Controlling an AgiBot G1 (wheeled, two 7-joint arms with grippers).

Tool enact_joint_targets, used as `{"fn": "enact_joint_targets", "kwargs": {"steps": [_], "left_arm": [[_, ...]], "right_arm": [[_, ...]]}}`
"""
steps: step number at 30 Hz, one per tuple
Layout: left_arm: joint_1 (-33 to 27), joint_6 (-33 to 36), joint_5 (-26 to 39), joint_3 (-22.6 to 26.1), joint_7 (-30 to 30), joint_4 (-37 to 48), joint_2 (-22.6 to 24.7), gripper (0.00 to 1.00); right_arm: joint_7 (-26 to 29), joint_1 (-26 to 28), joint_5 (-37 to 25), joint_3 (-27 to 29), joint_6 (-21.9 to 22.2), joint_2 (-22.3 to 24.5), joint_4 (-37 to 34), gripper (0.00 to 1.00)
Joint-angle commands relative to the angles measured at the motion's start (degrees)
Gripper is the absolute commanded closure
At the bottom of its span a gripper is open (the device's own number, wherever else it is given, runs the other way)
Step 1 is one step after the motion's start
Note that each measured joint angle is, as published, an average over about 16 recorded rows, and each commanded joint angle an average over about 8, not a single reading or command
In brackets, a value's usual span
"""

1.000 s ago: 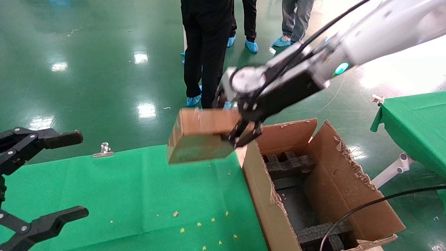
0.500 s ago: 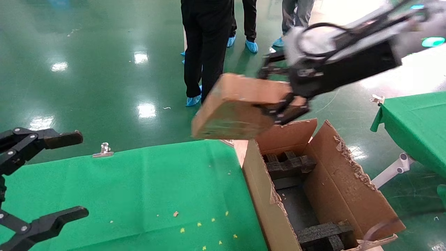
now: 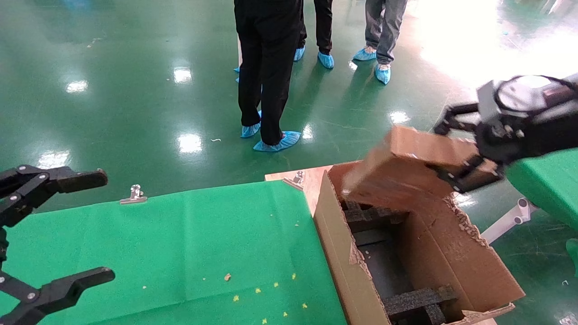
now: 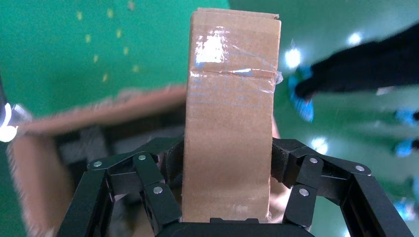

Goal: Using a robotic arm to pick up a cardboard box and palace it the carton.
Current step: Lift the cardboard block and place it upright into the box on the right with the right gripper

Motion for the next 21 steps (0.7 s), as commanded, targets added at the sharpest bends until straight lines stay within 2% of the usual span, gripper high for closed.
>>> {"fn": "enact_joint_targets", "kwargs": {"steps": [1, 8, 13, 17, 21], "left_arm": [[0.0, 0.0, 0.0, 0.0, 0.0, 0.0, 0.0, 0.0], [0.0, 0.0, 0.0, 0.0, 0.0, 0.0, 0.0, 0.0], [0.0, 0.0, 0.0, 0.01, 0.0, 0.0, 0.0, 0.0], [0.0, 0.0, -0.01, 0.01, 0.0, 0.0, 0.0, 0.0], [0.0, 0.0, -0.01, 0.01, 0.0, 0.0, 0.0, 0.0]], "right_arm": [[0.27, 0.82, -0.5, -1.9, 0.03, 1.51, 0.39, 1.0], [1.3, 1.86, -1.81, -8.65, 0.04, 3.79, -1.07, 1.0], [5.11, -0.11, 0.13, -12.93, 0.72, 3.75, -5.23, 1.0], [9.32, -3.0, 2.15, -14.41, 3.07, 3.14, -9.89, 1.0], [14.18, -6.76, 4.22, -14.51, 7.44, 2.78, -13.32, 1.0]]}}
